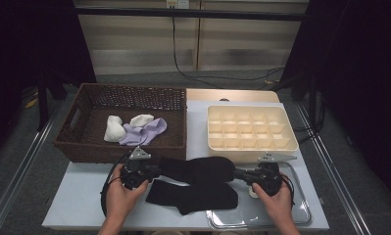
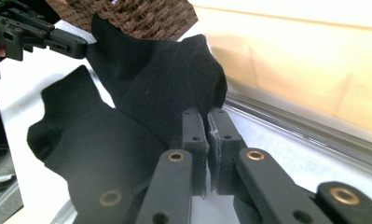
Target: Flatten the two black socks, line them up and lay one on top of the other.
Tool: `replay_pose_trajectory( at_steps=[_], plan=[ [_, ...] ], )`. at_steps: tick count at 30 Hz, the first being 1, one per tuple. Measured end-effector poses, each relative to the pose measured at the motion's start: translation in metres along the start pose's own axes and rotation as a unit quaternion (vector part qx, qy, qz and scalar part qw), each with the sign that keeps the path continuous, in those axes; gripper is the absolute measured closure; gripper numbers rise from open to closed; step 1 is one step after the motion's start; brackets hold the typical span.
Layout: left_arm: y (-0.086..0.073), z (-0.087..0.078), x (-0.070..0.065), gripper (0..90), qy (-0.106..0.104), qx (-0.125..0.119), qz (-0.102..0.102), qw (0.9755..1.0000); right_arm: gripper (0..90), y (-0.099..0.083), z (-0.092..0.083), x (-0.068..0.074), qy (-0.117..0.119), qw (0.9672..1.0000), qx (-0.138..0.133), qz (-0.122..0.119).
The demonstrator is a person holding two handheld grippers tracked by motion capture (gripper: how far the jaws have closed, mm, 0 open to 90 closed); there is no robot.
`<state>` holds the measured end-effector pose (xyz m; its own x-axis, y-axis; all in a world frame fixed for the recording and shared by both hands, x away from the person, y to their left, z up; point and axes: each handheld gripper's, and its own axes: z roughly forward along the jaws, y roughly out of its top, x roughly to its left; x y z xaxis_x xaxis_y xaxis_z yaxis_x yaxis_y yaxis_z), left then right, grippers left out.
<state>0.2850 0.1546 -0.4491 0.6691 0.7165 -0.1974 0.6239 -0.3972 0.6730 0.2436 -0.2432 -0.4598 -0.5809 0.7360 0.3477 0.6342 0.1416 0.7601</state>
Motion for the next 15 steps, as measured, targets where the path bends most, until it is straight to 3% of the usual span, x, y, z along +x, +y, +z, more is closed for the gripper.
replay_pose_trajectory(
  at_steps=[8, 15],
  plan=[
    [0.004, -0.013, -0.002, 89.1, -0.014, -0.009, -0.003, 0.9999, 86.4, 0.005, -0.009, 0.0, 0.018, 0.9995, -0.02, 0.015],
    [0.006, -0.025, -0.006, 89.1, -0.013, -0.02, 0.005, 0.9997, 86.4, 0.009, -0.02, 0.0, 0.029, 0.9991, -0.029, 0.014]
  ],
)
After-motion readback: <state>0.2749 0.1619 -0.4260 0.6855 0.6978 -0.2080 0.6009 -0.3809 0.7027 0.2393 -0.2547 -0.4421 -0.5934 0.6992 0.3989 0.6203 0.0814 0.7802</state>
